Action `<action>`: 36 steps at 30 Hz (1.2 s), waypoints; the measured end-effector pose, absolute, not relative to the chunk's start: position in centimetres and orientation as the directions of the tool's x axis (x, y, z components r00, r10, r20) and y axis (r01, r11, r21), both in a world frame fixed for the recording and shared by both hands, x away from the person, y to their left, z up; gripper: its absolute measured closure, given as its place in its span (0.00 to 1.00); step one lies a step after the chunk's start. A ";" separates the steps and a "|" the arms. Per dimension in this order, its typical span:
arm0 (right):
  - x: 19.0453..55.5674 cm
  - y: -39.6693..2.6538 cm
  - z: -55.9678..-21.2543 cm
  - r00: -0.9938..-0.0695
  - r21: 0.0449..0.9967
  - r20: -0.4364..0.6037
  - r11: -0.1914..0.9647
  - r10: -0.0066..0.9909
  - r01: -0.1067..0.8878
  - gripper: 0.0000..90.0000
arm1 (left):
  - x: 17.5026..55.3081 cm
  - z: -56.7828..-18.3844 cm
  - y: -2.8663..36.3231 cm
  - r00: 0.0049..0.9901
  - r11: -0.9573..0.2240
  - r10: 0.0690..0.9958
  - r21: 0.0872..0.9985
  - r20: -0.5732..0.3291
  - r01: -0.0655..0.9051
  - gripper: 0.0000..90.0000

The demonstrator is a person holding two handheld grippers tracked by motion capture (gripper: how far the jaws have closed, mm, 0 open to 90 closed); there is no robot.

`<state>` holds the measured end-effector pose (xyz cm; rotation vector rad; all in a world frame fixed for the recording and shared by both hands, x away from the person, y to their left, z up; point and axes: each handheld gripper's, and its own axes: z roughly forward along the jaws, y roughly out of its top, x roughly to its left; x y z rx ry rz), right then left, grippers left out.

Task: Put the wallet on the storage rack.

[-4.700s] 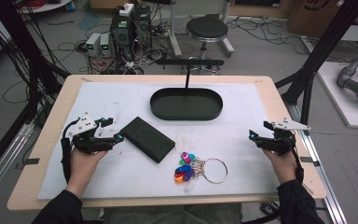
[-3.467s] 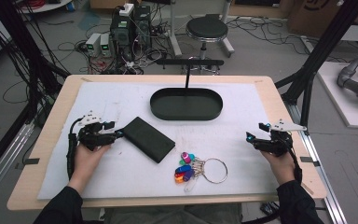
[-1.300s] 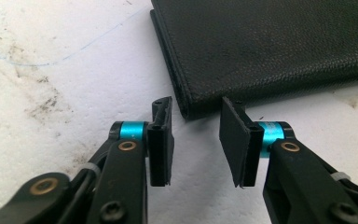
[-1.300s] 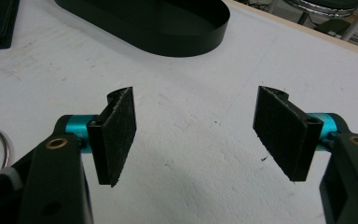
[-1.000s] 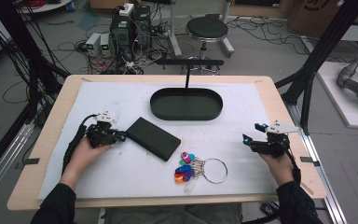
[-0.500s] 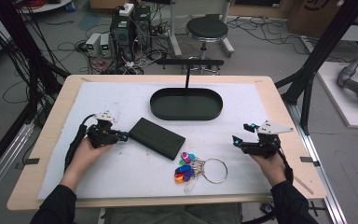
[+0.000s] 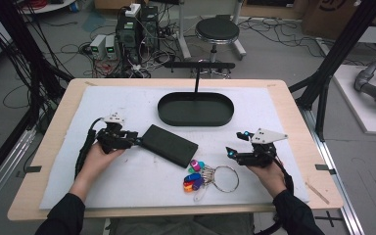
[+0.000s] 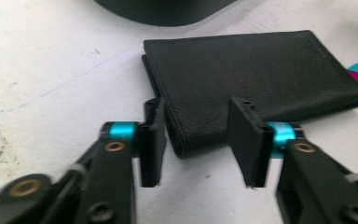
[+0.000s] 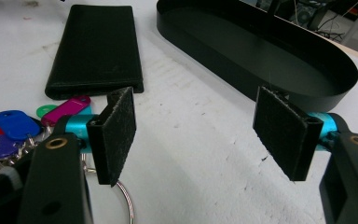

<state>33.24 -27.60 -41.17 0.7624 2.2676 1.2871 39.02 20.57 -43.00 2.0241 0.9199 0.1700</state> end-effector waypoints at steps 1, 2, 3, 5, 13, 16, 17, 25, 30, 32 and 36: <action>33.3 -27.7 -41.2 -0.758 0.870 -0.094 0.424 0.645 0.252 0.34 | 39.2 -43.2 20.5 0.709 -0.327 0.669 0.767 -0.225 0.552 0.60; 33.3 -27.7 -41.2 -0.758 0.870 -0.094 0.424 0.645 0.252 0.34 | 39.5 -43.4 20.5 0.696 -0.308 0.677 0.766 -0.240 0.564 0.60; 33.3 -27.7 -41.1 -0.754 0.873 -0.092 0.417 0.650 0.253 0.34 | 39.8 -43.5 20.4 0.677 -0.277 0.687 0.767 -0.264 0.580 0.58; 33.3 -27.8 -41.1 -0.753 0.874 -0.096 0.417 0.651 0.249 0.34 | 40.5 -43.9 20.5 0.636 -0.222 0.703 0.753 -0.317 0.620 0.57; 33.4 -27.9 -41.1 -0.751 0.876 -0.100 0.416 0.653 0.244 0.34 | 41.9 -44.7 19.8 0.559 -0.145 0.684 0.663 -0.470 0.735 0.68; 33.5 -27.9 -41.1 -0.747 0.878 -0.100 0.411 0.657 0.245 0.34 | 41.7 -44.5 19.6 0.566 -0.160 0.696 0.673 -0.442 0.722 0.76; 33.5 -27.9 -41.1 -0.747 0.878 -0.100 0.411 0.657 0.245 0.34 | 41.6 -44.3 19.6 0.567 -0.159 0.698 0.678 -0.437 0.718 0.76; 33.6 -27.7 -41.0 -0.749 0.874 -0.110 0.422 0.653 0.240 0.34 | 41.0 -44.3 19.8 0.578 -0.136 0.694 0.711 -0.428 0.690 0.91; 33.7 -27.7 -41.0 -0.745 0.877 -0.107 0.415 0.658 0.241 0.34 | 41.5 -45.1 19.4 0.569 -0.110 0.657 0.684 -0.495 0.722 0.73; 33.7 -27.7 -41.0 -0.745 0.877 -0.108 0.416 0.658 0.240 0.34 | 41.6 -45.3 19.2 0.563 -0.103 0.660 0.683 -0.497 0.723 0.70; 33.8 -27.8 -41.0 -0.744 0.878 -0.108 0.414 0.659 0.239 0.34 | 41.6 -45.2 19.2 0.556 -0.097 0.668 0.684 -0.494 0.723 0.84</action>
